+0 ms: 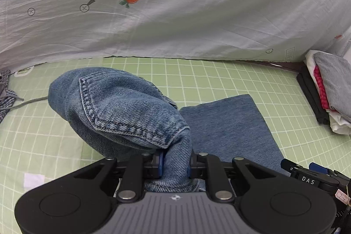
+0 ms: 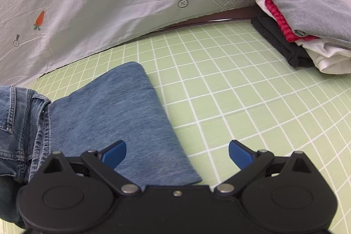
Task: Fold clothes
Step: 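Grasp the folded jeans with the left gripper and fold them over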
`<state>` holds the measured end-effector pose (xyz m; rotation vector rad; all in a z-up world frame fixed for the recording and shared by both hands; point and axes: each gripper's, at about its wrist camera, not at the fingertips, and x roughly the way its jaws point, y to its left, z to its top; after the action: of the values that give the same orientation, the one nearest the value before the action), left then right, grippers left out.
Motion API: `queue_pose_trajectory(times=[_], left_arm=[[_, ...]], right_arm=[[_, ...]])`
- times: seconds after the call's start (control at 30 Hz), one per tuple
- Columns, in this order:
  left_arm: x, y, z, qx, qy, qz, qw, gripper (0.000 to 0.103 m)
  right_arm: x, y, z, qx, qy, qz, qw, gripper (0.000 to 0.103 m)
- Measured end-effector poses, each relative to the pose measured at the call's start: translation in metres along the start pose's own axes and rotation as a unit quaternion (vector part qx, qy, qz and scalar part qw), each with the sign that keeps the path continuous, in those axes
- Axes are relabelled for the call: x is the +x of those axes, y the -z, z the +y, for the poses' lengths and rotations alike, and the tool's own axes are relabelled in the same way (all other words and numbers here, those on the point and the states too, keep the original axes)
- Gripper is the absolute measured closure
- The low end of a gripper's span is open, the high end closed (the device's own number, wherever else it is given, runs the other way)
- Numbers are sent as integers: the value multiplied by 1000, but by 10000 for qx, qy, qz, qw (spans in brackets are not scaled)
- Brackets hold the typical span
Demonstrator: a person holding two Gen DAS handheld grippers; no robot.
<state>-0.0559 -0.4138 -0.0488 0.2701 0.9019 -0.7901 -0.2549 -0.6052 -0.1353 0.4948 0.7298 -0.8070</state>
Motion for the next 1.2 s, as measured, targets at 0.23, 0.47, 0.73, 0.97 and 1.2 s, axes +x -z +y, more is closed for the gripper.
queue_pose_trajectory(times=[0.23,0.47,0.73,0.97,1.2], left_arm=[[49,-9,-53,460,106,329,9983,83],[103,-6,-78,606,194,834,9945,81],[133,-3,-82,492,378,1120,9918,73],[128,0,-71,37,695,1080,9917,60],[102,1,-53,-563,1415,1073,9825,46]], right_arm=[[15,-13,-48,243,266,36,9993,2],[41,-25,-75,511,438,150,9976,2],[56,-26,-76,624,435,312,9966,2],[46,-26,-68,569,281,315,9975,2],[20,-24,-56,639,94,179,9978,2]])
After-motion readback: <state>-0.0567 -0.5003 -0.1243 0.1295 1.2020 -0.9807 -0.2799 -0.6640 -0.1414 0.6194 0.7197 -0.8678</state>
